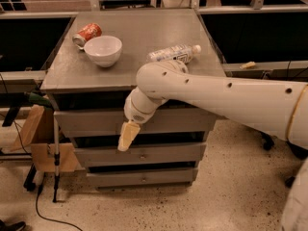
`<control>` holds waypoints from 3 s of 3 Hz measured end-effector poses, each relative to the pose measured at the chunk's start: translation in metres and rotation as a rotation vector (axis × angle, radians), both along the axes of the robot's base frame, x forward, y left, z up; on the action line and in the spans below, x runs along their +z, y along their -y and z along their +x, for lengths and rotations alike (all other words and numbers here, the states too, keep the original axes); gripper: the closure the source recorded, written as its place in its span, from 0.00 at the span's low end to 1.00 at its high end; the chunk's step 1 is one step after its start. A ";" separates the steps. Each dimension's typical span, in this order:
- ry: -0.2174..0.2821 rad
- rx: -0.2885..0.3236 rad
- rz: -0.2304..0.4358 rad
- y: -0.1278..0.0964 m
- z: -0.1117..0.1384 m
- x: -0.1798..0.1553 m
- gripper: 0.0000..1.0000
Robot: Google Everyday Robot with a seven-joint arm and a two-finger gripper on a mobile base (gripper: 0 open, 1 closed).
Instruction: Open top drawer
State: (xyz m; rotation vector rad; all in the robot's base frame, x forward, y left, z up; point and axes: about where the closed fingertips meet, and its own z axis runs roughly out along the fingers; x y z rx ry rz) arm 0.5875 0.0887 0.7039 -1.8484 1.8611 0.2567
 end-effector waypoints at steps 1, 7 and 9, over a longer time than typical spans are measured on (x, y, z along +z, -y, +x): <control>0.000 -0.018 -0.015 -0.006 0.017 -0.008 0.00; -0.053 -0.057 -0.038 -0.012 0.023 -0.025 0.99; -0.054 -0.045 -0.032 -0.011 0.016 -0.017 1.00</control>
Offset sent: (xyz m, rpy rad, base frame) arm 0.0353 0.0154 -0.0361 -0.0412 0.0243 -0.0625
